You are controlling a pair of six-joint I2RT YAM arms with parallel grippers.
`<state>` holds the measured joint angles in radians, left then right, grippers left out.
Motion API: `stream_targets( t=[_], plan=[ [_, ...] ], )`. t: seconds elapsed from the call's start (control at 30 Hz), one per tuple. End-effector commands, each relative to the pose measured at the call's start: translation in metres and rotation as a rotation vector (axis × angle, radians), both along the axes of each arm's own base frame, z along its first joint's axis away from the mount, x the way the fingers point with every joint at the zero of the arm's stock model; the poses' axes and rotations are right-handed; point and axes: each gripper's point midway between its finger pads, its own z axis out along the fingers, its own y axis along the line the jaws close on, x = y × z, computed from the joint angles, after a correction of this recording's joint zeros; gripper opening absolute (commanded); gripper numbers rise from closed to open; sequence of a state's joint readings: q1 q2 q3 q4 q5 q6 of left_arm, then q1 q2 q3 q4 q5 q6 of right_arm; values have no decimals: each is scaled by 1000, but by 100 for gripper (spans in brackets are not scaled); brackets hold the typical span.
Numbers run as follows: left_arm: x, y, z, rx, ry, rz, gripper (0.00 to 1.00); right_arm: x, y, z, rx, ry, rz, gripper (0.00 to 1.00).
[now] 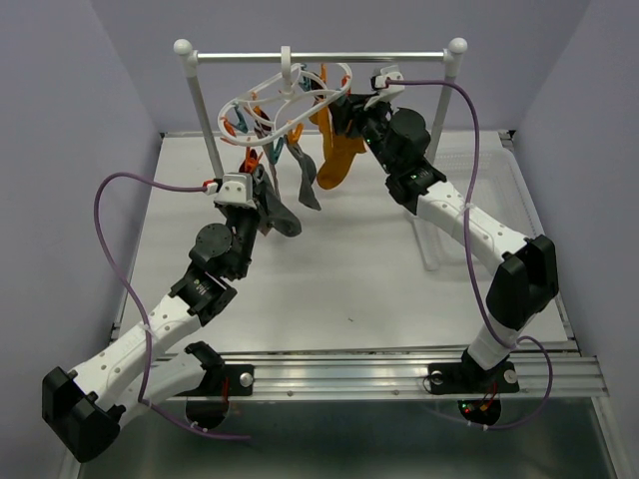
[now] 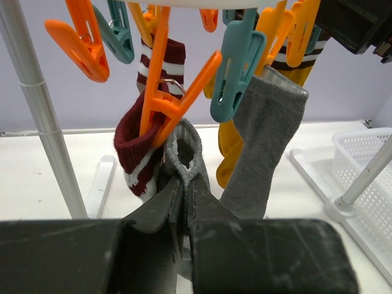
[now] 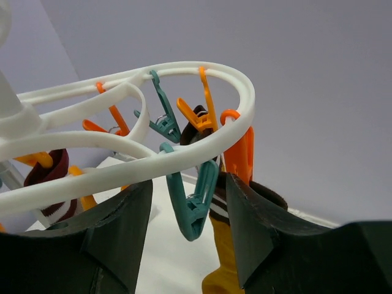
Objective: Clip the socks to the hanger
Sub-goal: Open the clamp at the hanger.
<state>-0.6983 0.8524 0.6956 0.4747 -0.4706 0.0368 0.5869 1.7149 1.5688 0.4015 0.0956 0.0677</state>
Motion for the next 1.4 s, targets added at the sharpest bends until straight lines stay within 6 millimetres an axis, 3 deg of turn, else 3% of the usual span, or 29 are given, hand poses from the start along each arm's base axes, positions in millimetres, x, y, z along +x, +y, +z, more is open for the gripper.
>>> stream_targets(
  t=[0.0, 0.57, 0.73, 0.9, 1.23, 1.37],
  plan=[
    [-3, 10, 17, -42, -60, 35, 0, -18, -5, 42, 20, -139, 51, 57],
    [-2, 10, 19, -36, -64, 38, 0, -16, -5, 36, -27, -162, 78, 56],
    [-2, 10, 18, -35, -62, 38, 0, -14, -10, 39, -18, -162, 50, 47],
    [-2, 11, 18, -35, -62, 40, 0, -16, -10, 41, -22, -168, 54, 47],
    [0, 14, 19, -26, -62, 62, 0, -16, -13, 36, -56, -136, 44, 63],
    [1, 12, 19, -24, -61, 56, 0, -16, -13, 34, -62, -126, 63, 62]
  ],
)
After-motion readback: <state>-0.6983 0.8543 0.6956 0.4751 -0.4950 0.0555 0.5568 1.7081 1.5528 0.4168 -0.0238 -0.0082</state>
